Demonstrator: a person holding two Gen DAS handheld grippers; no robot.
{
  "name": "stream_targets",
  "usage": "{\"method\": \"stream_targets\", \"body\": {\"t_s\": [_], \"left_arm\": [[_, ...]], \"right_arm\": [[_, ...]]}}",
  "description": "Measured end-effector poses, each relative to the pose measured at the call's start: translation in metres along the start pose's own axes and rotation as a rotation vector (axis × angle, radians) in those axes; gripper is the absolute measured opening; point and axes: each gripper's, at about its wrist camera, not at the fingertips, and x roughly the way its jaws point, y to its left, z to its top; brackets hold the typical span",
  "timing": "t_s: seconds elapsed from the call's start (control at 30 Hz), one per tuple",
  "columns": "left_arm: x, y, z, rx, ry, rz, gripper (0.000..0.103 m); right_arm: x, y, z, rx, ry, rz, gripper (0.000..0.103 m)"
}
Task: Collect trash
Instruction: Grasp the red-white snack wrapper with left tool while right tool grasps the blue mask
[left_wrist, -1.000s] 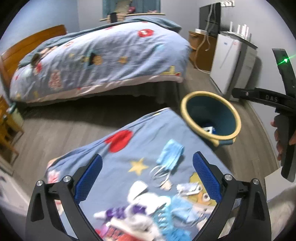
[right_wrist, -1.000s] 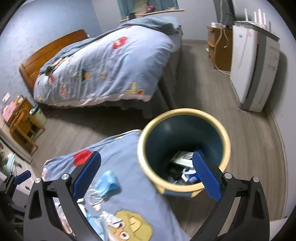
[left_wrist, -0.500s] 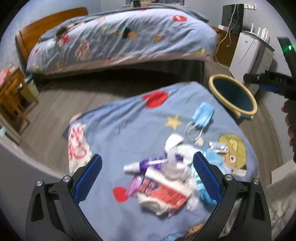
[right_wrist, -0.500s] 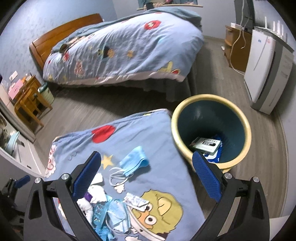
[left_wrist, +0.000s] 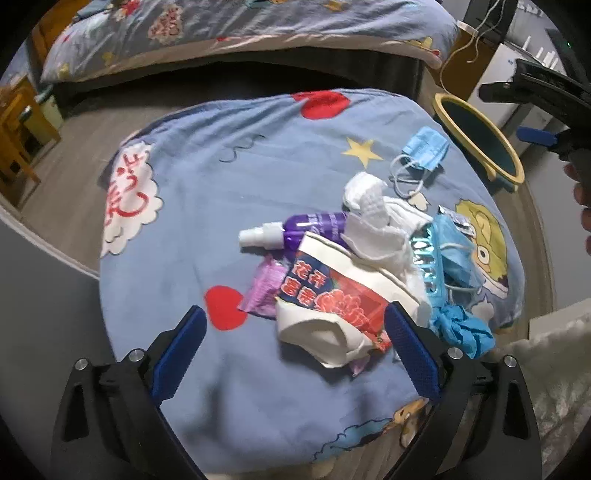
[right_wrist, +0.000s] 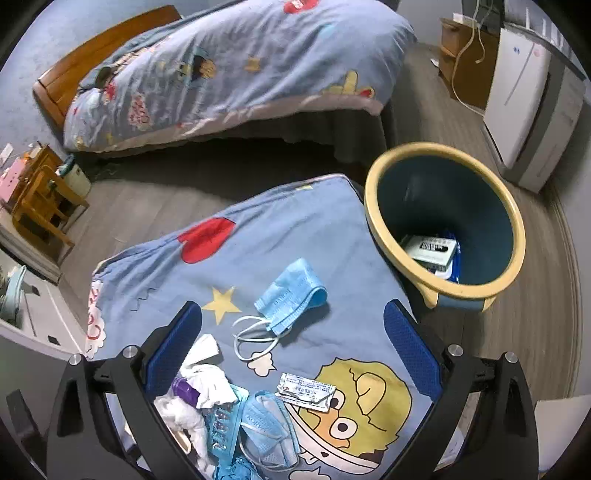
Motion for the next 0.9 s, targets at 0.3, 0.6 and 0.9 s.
{"method": "stream_targets", "body": {"t_s": [0.3,0.6,0.9], "left_arm": [[0.027,0.004,-0.001,-0.044,0.103,-0.095,0.065],[0.012,0.005,0.011,-0.042,0.056,-0.051,0.055],[-0.033,0.007,0.053,0.013,-0.108,0.027,0.055]], "right_arm": [[0.025,-0.005,0.0,0.009,0.048,-0.025,0.097],[0.044,-0.011,0.005,0.018,0.08,-0.017,0.095],[0.065,-0.02,0.014,0.036,0.105,-0.012,0.084]]}}
